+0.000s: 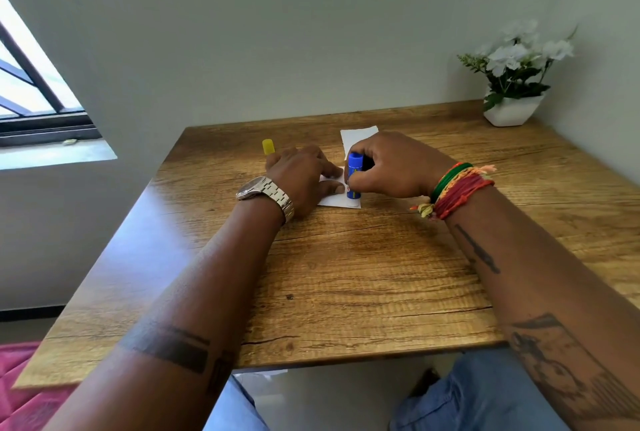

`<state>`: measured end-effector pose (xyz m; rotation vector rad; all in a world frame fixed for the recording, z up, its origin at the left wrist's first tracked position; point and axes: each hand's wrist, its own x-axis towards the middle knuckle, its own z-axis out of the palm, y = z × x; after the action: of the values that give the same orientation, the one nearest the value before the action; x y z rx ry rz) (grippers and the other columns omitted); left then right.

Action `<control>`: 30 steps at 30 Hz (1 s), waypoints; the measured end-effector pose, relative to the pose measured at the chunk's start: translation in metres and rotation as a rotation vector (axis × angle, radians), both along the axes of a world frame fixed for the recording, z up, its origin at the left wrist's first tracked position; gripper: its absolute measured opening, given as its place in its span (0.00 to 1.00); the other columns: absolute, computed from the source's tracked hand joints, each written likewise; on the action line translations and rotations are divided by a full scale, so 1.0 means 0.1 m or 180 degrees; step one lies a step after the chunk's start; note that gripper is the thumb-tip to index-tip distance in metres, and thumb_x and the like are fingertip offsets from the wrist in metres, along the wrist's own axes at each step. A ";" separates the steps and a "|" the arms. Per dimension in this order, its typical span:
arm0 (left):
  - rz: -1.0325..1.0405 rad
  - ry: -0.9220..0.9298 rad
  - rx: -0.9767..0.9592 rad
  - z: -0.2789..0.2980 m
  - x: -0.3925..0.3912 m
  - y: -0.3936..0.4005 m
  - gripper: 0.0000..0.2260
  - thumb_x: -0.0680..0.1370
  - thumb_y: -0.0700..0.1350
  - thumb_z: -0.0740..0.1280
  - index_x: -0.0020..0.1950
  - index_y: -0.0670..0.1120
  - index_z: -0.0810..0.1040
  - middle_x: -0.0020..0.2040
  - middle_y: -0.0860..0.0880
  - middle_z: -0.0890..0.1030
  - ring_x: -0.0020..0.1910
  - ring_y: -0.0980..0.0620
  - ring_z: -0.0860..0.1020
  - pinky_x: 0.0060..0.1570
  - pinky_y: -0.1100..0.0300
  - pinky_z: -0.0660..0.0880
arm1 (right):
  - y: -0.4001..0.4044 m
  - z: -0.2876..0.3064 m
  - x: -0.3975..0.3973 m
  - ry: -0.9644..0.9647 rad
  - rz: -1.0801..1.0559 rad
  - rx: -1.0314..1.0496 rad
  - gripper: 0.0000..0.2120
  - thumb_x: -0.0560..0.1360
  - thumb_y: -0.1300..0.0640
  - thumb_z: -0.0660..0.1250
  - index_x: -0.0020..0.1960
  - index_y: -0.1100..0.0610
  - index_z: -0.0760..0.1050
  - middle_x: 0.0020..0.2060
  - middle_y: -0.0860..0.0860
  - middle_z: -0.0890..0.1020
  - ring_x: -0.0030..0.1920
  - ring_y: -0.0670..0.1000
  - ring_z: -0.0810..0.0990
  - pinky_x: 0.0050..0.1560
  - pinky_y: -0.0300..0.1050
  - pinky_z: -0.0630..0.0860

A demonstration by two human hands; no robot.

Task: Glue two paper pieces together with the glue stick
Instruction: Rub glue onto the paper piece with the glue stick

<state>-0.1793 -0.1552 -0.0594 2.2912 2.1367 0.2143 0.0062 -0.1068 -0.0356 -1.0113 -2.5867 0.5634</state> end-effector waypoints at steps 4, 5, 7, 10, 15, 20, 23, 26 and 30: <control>0.0006 -0.0024 0.0001 0.00 0.00 0.00 0.18 0.79 0.62 0.64 0.68 0.60 0.77 0.63 0.54 0.76 0.65 0.46 0.71 0.64 0.47 0.64 | 0.03 -0.02 0.01 0.0053 -0.0039 -0.0122 0.10 0.72 0.47 0.71 0.46 0.54 0.82 0.34 0.51 0.80 0.33 0.49 0.75 0.36 0.44 0.70; 0.0008 -0.0026 0.0002 0.00 0.00 0.00 0.18 0.79 0.62 0.64 0.68 0.61 0.77 0.63 0.54 0.76 0.65 0.46 0.71 0.64 0.47 0.64 | 0.03 -0.02 0.01 0.0069 -0.0043 -0.0184 0.10 0.72 0.48 0.71 0.46 0.54 0.82 0.35 0.53 0.81 0.33 0.49 0.76 0.37 0.45 0.72; 0.0018 -0.0015 0.0022 0.00 0.00 0.00 0.18 0.79 0.62 0.64 0.67 0.61 0.77 0.62 0.54 0.76 0.65 0.46 0.72 0.64 0.47 0.64 | 0.05 -0.03 0.02 0.0196 -0.0059 -0.0398 0.10 0.73 0.50 0.70 0.47 0.55 0.83 0.36 0.55 0.83 0.33 0.50 0.78 0.39 0.47 0.75; 0.0083 -0.0026 0.0067 -0.01 0.00 0.01 0.19 0.77 0.64 0.65 0.66 0.61 0.78 0.61 0.54 0.77 0.64 0.46 0.73 0.62 0.47 0.63 | 0.09 -0.01 0.09 0.0699 -0.0257 -0.0623 0.09 0.73 0.51 0.68 0.49 0.54 0.83 0.36 0.55 0.84 0.32 0.49 0.81 0.41 0.49 0.80; 0.0441 0.0008 0.0113 -0.03 -0.01 0.06 0.21 0.71 0.71 0.67 0.57 0.60 0.80 0.54 0.55 0.80 0.60 0.48 0.76 0.59 0.47 0.65 | 0.16 0.00 0.19 0.1057 -0.0640 -0.0384 0.09 0.75 0.53 0.68 0.51 0.54 0.83 0.32 0.48 0.81 0.30 0.47 0.79 0.39 0.45 0.79; 0.0778 0.0226 0.0388 -0.06 0.06 0.05 0.22 0.69 0.74 0.65 0.41 0.55 0.74 0.48 0.52 0.81 0.50 0.47 0.77 0.51 0.49 0.63 | 0.15 -0.02 0.15 0.0968 -0.0636 -0.0269 0.10 0.75 0.53 0.68 0.52 0.56 0.82 0.39 0.55 0.84 0.34 0.51 0.80 0.42 0.51 0.81; 0.0842 0.0411 0.0535 -0.08 0.12 0.02 0.22 0.71 0.73 0.64 0.42 0.54 0.76 0.51 0.48 0.81 0.54 0.43 0.78 0.56 0.45 0.66 | 0.15 -0.02 0.14 0.0889 -0.0666 -0.0170 0.11 0.74 0.52 0.68 0.52 0.57 0.82 0.42 0.59 0.84 0.39 0.58 0.82 0.47 0.57 0.82; 0.0551 0.0170 0.0642 -0.10 0.18 0.02 0.17 0.73 0.66 0.68 0.51 0.54 0.80 0.57 0.48 0.78 0.61 0.41 0.75 0.60 0.44 0.65 | 0.15 -0.02 0.14 0.0883 -0.0701 -0.0136 0.11 0.74 0.52 0.69 0.51 0.57 0.82 0.43 0.59 0.84 0.43 0.63 0.83 0.48 0.59 0.81; 0.0083 0.0053 0.0549 -0.06 0.23 0.04 0.09 0.78 0.57 0.67 0.54 0.56 0.82 0.53 0.53 0.80 0.59 0.45 0.76 0.59 0.48 0.67 | 0.15 -0.02 0.15 0.0849 -0.0753 -0.0091 0.11 0.74 0.52 0.69 0.53 0.57 0.82 0.42 0.58 0.84 0.43 0.61 0.83 0.49 0.59 0.82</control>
<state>-0.1559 -0.1516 -0.0658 2.3618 2.2399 0.3961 0.0210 -0.0916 -0.0375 -1.1461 -2.1972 0.6270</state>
